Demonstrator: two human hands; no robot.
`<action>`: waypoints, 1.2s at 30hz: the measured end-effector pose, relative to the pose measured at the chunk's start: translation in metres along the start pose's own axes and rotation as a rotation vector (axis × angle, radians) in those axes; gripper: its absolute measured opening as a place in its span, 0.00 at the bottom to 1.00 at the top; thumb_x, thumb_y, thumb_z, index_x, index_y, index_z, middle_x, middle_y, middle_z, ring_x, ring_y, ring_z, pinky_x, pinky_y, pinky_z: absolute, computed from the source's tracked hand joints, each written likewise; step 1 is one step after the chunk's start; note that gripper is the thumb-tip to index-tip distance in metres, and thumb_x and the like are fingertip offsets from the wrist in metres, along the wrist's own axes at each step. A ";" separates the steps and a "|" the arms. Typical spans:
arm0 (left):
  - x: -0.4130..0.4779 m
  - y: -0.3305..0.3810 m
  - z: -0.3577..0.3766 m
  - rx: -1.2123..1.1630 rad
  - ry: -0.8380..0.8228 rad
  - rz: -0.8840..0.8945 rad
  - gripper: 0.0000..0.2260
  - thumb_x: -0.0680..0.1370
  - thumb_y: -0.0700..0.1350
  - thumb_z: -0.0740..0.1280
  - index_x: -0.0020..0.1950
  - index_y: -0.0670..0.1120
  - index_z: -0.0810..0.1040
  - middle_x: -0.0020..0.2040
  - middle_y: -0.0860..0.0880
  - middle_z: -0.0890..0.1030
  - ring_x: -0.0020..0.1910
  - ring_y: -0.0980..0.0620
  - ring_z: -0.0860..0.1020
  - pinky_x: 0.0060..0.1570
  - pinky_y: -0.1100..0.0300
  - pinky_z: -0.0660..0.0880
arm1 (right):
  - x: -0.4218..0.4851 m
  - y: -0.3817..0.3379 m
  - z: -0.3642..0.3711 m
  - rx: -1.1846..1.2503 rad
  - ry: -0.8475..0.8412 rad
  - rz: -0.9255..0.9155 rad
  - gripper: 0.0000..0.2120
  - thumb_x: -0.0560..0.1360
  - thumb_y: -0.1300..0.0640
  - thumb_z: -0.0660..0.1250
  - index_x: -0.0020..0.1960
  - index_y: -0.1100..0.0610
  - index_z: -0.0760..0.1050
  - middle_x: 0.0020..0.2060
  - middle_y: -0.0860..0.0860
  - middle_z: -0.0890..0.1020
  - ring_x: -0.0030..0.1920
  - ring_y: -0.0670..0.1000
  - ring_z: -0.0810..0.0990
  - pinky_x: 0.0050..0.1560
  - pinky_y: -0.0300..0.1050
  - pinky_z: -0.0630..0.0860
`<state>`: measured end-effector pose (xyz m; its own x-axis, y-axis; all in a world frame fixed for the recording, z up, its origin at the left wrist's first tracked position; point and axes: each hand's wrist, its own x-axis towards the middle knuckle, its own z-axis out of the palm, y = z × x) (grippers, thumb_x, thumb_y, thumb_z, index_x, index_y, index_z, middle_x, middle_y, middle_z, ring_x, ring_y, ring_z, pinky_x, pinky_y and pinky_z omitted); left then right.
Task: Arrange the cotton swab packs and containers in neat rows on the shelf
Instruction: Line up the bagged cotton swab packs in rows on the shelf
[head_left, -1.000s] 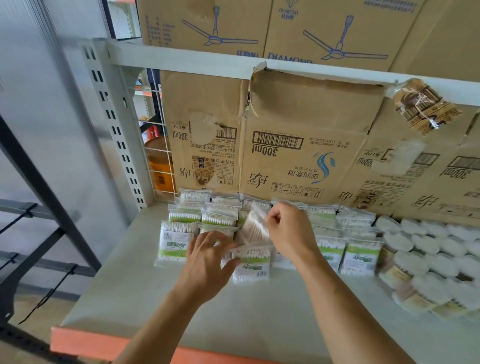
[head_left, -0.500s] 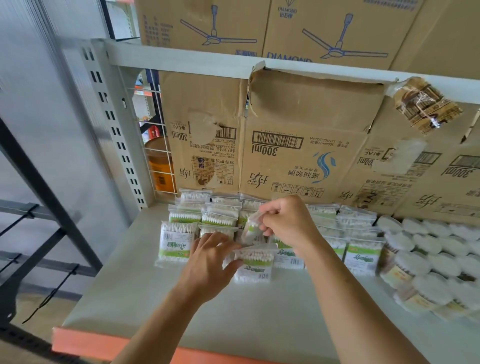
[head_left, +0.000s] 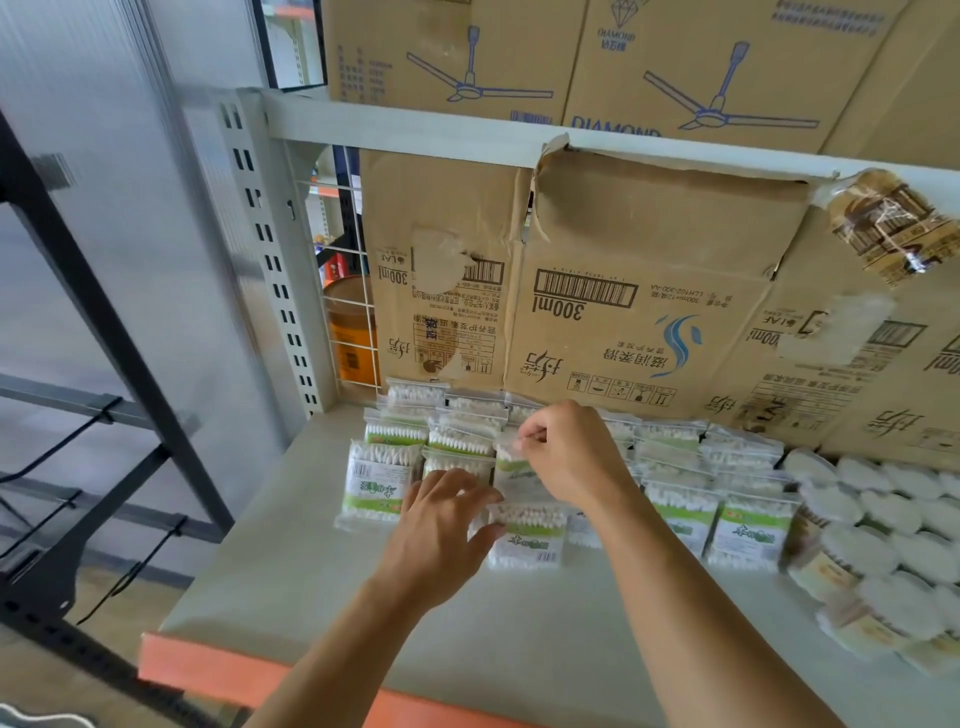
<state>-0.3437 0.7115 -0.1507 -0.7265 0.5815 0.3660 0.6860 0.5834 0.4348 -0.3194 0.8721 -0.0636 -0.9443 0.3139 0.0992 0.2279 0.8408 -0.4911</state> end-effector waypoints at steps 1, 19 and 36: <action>0.000 0.000 0.000 -0.002 0.000 -0.004 0.14 0.71 0.53 0.73 0.55 0.52 0.81 0.50 0.52 0.79 0.51 0.49 0.76 0.52 0.53 0.71 | 0.003 0.000 0.002 -0.034 -0.010 0.007 0.09 0.76 0.62 0.66 0.40 0.59 0.83 0.44 0.49 0.85 0.31 0.45 0.79 0.34 0.42 0.78; 0.026 0.006 0.007 0.241 0.008 0.012 0.18 0.63 0.53 0.78 0.49 0.48 0.82 0.47 0.49 0.79 0.46 0.47 0.78 0.47 0.49 0.76 | -0.016 0.036 0.016 0.156 0.143 0.107 0.12 0.76 0.62 0.64 0.57 0.57 0.80 0.53 0.48 0.83 0.48 0.43 0.78 0.47 0.30 0.70; 0.052 0.025 0.006 0.396 -0.344 0.179 0.40 0.72 0.60 0.68 0.75 0.46 0.52 0.74 0.48 0.59 0.76 0.46 0.49 0.72 0.42 0.40 | 0.009 0.041 0.004 0.027 0.162 0.044 0.12 0.77 0.62 0.63 0.58 0.56 0.79 0.55 0.51 0.82 0.43 0.49 0.79 0.47 0.43 0.77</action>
<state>-0.3640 0.7593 -0.1258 -0.5883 0.8039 0.0874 0.8080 0.5887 0.0236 -0.3189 0.9080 -0.0863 -0.8825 0.4189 0.2140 0.2596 0.8131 -0.5210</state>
